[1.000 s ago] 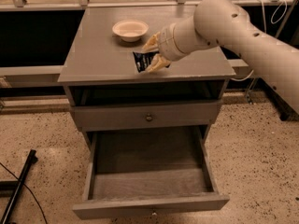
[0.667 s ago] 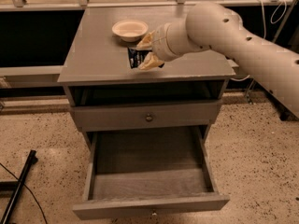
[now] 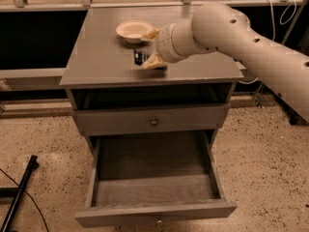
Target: Pick rxbar blueberry from middle drawer and place on counter
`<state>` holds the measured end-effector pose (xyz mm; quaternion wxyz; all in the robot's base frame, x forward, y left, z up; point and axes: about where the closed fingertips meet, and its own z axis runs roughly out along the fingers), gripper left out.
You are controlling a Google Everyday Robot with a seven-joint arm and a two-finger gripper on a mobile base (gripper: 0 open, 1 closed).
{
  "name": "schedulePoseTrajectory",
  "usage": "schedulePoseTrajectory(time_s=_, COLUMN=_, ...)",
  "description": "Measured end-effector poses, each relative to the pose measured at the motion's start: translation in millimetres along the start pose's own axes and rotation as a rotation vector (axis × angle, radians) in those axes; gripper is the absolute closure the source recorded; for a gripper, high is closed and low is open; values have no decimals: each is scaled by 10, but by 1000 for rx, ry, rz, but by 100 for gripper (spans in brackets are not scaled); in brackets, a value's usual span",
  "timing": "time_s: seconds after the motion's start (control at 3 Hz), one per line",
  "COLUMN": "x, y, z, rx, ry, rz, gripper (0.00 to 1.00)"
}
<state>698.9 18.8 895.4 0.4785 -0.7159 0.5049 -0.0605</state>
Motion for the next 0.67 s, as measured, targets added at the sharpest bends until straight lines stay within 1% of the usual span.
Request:
schedulePoseTrajectory(time_s=0.33, x=0, y=0, z=0, rx=0, ry=0, rz=0, gripper=0)
schedulePoseTrajectory(time_s=0.67, x=0, y=0, z=0, rx=0, ry=0, rz=0, gripper=0)
